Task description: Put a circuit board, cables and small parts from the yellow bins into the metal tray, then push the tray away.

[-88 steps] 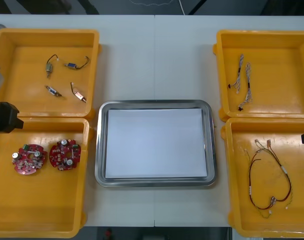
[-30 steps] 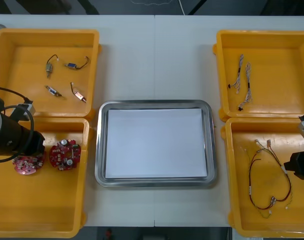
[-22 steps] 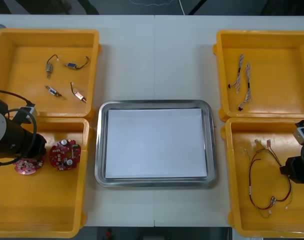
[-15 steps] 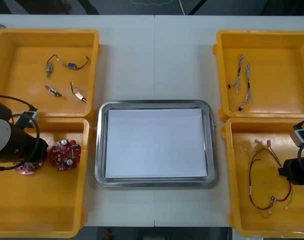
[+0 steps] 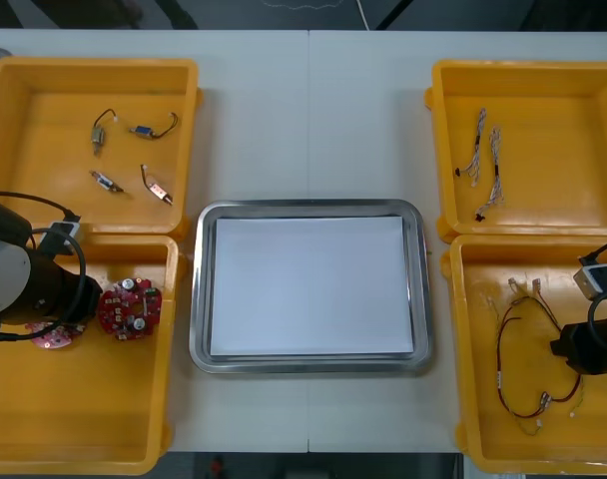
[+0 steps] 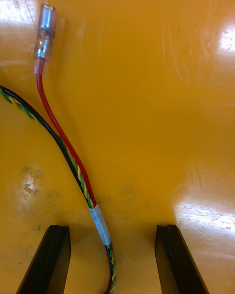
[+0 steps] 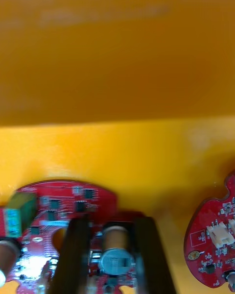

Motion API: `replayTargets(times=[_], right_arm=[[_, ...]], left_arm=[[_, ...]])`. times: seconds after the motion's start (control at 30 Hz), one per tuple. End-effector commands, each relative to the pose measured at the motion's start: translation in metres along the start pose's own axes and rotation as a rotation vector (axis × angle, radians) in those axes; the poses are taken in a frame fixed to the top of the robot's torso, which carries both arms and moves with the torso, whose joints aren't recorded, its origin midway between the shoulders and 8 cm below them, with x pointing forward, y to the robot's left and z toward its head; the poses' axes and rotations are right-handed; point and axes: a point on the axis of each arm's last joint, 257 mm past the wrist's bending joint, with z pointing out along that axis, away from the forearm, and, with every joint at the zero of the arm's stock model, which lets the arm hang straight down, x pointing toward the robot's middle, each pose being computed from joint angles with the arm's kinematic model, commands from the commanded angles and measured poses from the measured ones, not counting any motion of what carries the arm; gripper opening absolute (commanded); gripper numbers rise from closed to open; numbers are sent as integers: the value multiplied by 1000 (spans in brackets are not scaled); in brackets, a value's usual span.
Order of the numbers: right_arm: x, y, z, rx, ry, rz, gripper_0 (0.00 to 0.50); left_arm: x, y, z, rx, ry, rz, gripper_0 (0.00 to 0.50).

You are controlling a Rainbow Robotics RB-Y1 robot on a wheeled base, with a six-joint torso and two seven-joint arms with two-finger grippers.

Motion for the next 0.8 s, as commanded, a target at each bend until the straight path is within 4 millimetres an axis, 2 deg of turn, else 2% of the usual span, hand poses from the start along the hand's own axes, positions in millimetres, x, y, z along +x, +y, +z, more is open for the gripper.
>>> replayTargets(times=[0.03,0.07,0.1,0.13,0.23,0.47,0.57,0.67,0.8], right_arm=[[18,-10,0,21,40,-49,444],[18,-10,0,20,38,-50,398],[19,-10,0,18,39,-48,320],[20,-10,1,17,40,-46,143],[20,-8,2,12,30,-42,0],[10,-8,-3,7,5,-28,0],[1,-10,-16,14,-7,-35,0],[-11,-11,-37,23,-13,-43,0],[-21,-12,-62,44,-15,-67,0]], left_arm=[[14,9,4,-25,21,6,0],[13,9,4,-25,19,6,0],[11,9,2,-25,13,5,1],[10,9,0,-23,8,6,1],[6,14,-12,-30,3,7,0],[3,18,-48,-25,-1,14,0],[0,18,-68,-27,-15,28,0],[-4,14,-90,-40,-25,59,0],[-7,4,-107,-42,-24,92,3]])
